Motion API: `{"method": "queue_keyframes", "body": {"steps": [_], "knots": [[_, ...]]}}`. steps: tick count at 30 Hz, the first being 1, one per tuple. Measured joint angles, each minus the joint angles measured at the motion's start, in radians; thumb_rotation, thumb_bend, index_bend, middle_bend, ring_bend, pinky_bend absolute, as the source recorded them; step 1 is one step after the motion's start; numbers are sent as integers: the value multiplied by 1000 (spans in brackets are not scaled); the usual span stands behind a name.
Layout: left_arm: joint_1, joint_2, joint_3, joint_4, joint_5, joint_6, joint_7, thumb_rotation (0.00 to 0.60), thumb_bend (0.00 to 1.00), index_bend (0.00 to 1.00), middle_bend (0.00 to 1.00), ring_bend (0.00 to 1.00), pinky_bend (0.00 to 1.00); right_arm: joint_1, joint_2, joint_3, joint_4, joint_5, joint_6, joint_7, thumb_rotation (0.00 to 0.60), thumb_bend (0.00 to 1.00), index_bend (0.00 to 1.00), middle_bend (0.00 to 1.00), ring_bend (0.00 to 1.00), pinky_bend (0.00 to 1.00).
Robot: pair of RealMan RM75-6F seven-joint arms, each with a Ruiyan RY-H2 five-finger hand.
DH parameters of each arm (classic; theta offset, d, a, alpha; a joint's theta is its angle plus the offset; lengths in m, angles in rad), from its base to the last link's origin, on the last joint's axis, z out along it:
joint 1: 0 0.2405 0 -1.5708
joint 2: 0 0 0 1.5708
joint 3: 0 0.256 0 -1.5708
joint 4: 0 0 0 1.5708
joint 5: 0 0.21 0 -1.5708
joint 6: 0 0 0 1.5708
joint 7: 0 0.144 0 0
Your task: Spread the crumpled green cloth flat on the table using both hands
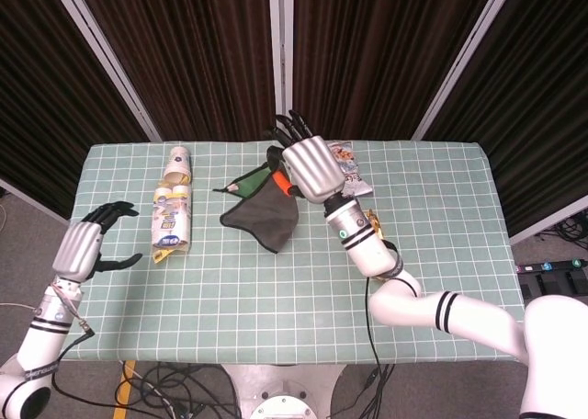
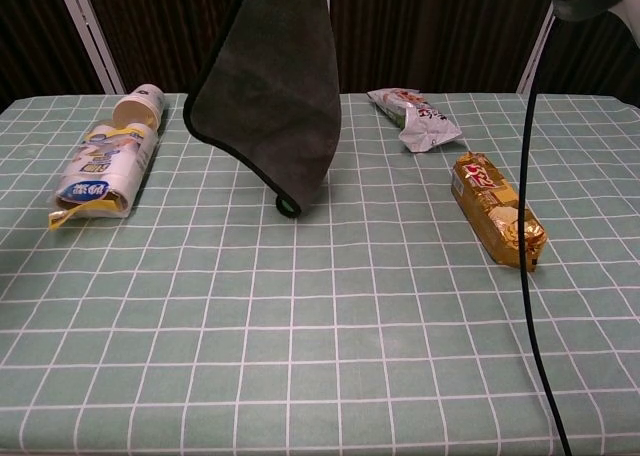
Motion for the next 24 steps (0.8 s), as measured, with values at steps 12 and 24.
{"method": "queue_keyframes", "body": {"steps": [12,24], "knots": [[-117,-78,-46,55,-97,-177,-214,600,64,292,241,198,284,84,-22,8,-30,107,10,-143,600,393,708,225,76,0],[-231,-202,-90,193,-264,-362,-175,600,64,282,210,198,286,154,-115,-20,54,156,15,-194,600,393,704,225,77,0]]}}
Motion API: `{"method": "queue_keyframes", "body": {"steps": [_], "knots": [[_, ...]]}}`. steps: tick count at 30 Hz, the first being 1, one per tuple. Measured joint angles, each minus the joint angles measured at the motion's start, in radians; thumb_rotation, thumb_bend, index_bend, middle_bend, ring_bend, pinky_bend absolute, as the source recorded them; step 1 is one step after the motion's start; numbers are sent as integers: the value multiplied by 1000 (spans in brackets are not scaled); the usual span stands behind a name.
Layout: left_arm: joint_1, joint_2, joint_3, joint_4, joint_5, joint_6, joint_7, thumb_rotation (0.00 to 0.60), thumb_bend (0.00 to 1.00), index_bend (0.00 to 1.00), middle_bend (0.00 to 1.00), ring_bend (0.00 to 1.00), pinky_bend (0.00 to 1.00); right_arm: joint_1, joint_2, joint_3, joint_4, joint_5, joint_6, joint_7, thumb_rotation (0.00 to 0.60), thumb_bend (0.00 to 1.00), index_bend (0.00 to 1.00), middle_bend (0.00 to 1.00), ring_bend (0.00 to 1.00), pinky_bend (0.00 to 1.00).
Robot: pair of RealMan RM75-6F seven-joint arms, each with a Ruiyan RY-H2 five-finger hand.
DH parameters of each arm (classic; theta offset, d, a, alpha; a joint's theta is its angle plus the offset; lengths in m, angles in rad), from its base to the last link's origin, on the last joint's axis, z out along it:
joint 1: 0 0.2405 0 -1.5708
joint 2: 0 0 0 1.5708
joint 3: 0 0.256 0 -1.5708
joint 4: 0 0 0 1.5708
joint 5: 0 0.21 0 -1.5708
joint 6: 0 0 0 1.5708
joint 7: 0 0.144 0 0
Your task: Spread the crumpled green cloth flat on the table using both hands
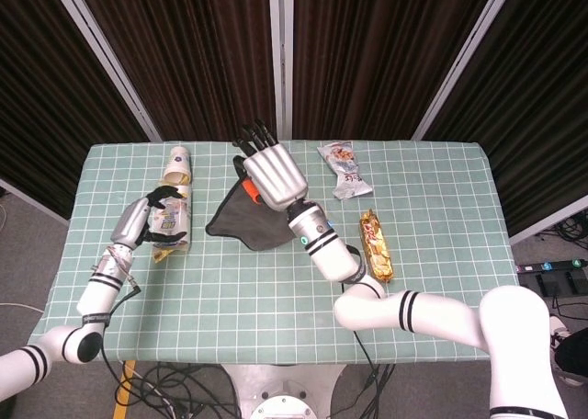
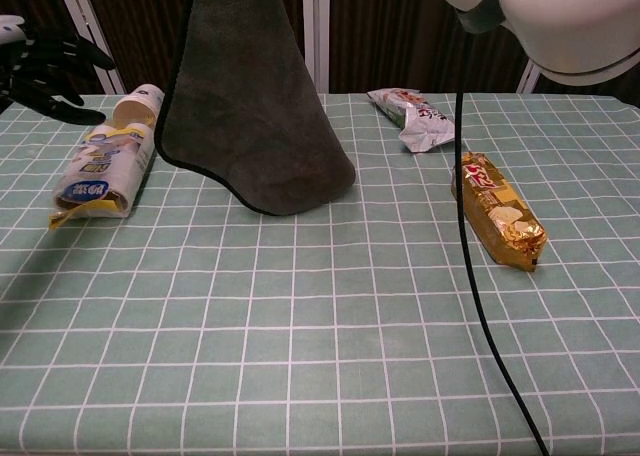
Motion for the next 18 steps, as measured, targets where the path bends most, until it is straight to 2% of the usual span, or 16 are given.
{"method": "queue_keyframes", "body": {"steps": [9,18], "knots": [[-51,-38,7,11,-14,-106,-50,599,65,300,210,198,286,27,-37,0,57,25,5,-7,600,394,704,225,77,0],[-76,-89,5,33,-81,-115,48,600,102,401,210,199,287,57,-74,10,108,40,2,2,600,394,703,225,77,0]]}}
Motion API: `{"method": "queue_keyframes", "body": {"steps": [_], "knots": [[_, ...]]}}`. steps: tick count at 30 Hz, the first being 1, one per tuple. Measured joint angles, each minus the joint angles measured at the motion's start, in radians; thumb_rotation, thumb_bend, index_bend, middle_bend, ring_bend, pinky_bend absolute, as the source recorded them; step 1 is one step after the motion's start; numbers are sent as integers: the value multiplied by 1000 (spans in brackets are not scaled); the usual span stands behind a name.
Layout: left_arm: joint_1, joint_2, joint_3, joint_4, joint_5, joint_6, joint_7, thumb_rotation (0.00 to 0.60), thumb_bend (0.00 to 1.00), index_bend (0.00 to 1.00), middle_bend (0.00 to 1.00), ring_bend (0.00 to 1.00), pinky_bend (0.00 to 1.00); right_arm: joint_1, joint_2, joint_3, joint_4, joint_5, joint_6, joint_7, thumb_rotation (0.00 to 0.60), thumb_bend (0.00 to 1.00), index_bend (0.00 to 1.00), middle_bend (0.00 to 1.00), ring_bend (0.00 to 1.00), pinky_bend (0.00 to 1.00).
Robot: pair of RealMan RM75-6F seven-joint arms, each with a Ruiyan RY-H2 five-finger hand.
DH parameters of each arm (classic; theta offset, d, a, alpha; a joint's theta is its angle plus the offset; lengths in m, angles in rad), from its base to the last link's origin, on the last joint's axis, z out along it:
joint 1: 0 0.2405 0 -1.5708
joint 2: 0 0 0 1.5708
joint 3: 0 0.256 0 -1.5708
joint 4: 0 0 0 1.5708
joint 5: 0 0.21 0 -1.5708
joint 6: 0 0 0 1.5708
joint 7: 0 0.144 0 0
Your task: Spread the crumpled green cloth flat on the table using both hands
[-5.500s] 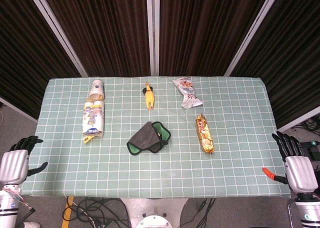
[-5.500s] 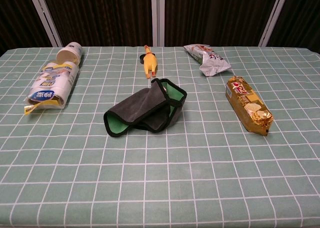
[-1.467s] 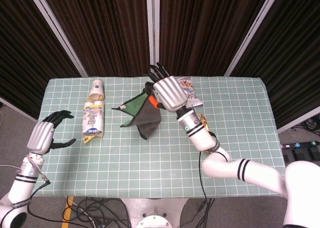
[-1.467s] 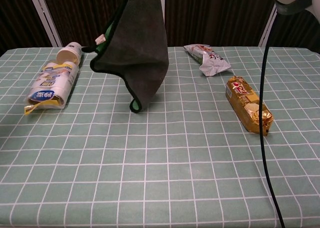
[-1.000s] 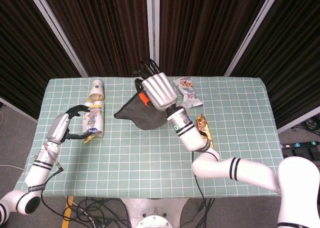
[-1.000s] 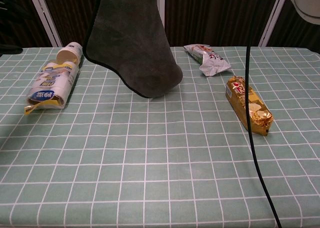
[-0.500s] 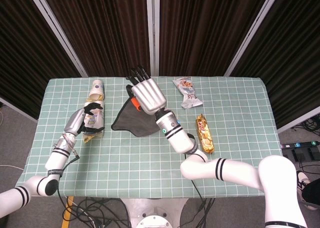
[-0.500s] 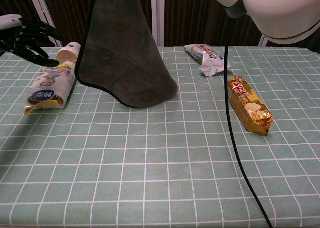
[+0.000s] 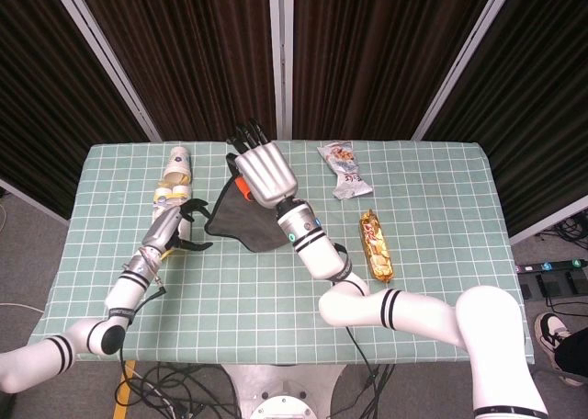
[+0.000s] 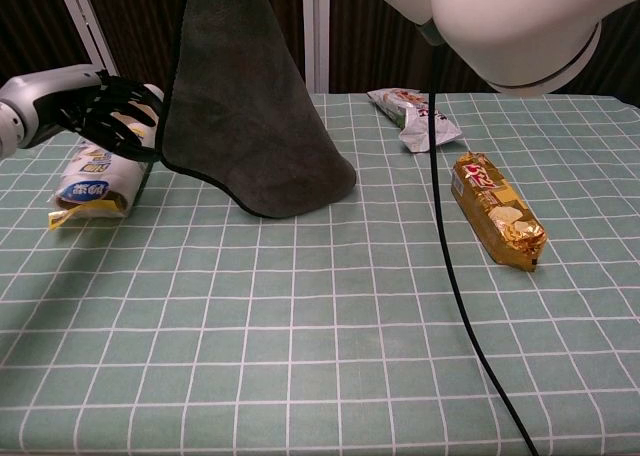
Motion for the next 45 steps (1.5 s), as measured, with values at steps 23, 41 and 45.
{"method": "queue_keyframes", "body": {"steps": [23,41,45], "knots": [[-11,-131,-49,84,-176,42,156,600,369,609,258,198,295,-19,19,-19,-34,-9,16,17,600,395,701,226,76,0],[45,-51,-52,-9,-38,170,125,600,468,689,301,199,295,-164,150,-55,-244,-69,104,96,600,394,698,226,72,0],[59,-8,-57,-37,1,208,111,600,468,690,301,199,295,-213,200,-69,-285,-76,118,121,600,394,699,225,72,0]]}}
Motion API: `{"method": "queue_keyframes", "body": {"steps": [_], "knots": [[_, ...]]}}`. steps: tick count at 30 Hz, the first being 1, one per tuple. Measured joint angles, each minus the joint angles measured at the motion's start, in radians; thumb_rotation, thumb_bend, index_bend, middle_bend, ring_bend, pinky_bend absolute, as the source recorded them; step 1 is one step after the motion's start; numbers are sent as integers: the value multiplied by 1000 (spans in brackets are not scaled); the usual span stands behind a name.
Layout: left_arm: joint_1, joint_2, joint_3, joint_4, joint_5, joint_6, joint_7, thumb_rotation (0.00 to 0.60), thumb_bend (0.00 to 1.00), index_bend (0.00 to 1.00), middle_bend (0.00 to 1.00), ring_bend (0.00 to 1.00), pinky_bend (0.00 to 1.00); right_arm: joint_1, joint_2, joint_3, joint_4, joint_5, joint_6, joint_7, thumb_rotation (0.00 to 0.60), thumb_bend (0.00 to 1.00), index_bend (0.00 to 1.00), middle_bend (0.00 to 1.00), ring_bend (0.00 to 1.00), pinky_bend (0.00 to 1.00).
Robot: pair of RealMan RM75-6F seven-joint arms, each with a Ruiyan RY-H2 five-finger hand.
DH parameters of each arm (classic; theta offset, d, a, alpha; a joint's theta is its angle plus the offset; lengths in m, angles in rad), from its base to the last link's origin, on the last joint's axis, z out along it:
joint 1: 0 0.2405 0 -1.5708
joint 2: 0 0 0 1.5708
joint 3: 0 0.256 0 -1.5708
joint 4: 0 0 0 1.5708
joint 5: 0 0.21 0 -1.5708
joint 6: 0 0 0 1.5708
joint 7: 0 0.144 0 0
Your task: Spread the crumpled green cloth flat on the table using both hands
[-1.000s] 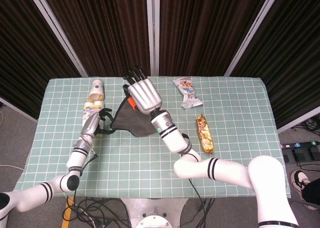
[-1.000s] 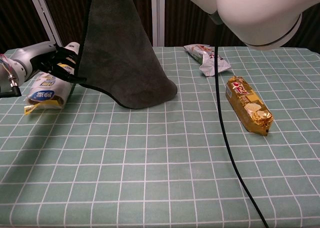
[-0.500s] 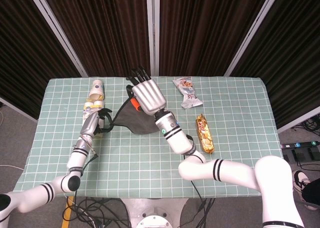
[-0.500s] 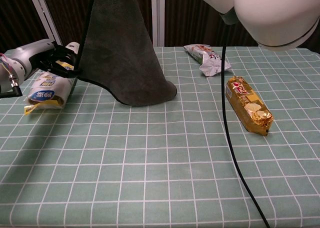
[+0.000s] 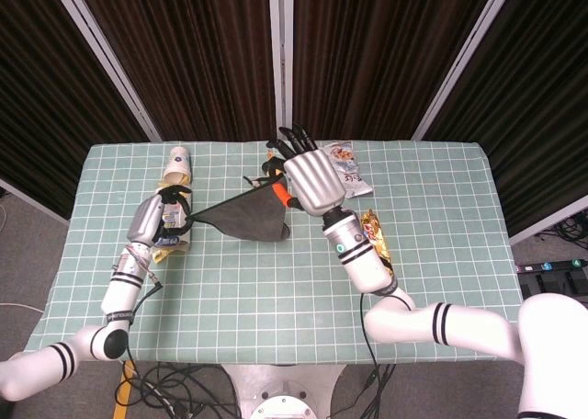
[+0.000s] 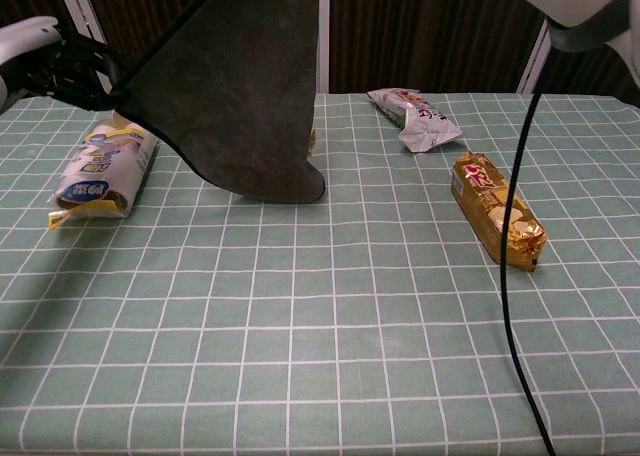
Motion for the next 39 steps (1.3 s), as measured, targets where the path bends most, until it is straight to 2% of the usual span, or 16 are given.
{"method": "queue_keyframes", "body": {"steps": [6,13,18,21,24,31,39], "knots": [[-28,-3,-26,48,6,13,34,600,468,690,301,199,294,-14,5,-1,41,26,-17,23,600,395,699,225,72,0],[-100,-50,-90,196,-26,11,61,600,468,689,301,198,295,5,-40,23,164,46,-51,73,600,394,699,226,73,0],[-148,-77,-132,292,-34,27,62,600,467,689,300,199,294,26,-78,48,240,26,-57,138,600,395,700,231,72,0],[-157,-81,-135,312,-20,51,62,600,467,689,300,199,294,25,-87,49,254,4,-55,165,600,395,700,231,72,0],[-148,-77,-109,308,8,61,59,600,467,689,301,199,294,11,-87,30,255,-7,-62,180,600,393,699,232,73,0],[-88,-71,7,272,95,98,54,600,467,689,301,199,295,-40,-83,-56,239,-49,-94,207,600,393,699,238,73,0],[-8,-23,125,170,214,175,48,600,467,689,301,199,294,-112,-56,-144,163,-123,-106,236,600,394,699,238,69,0]]}}
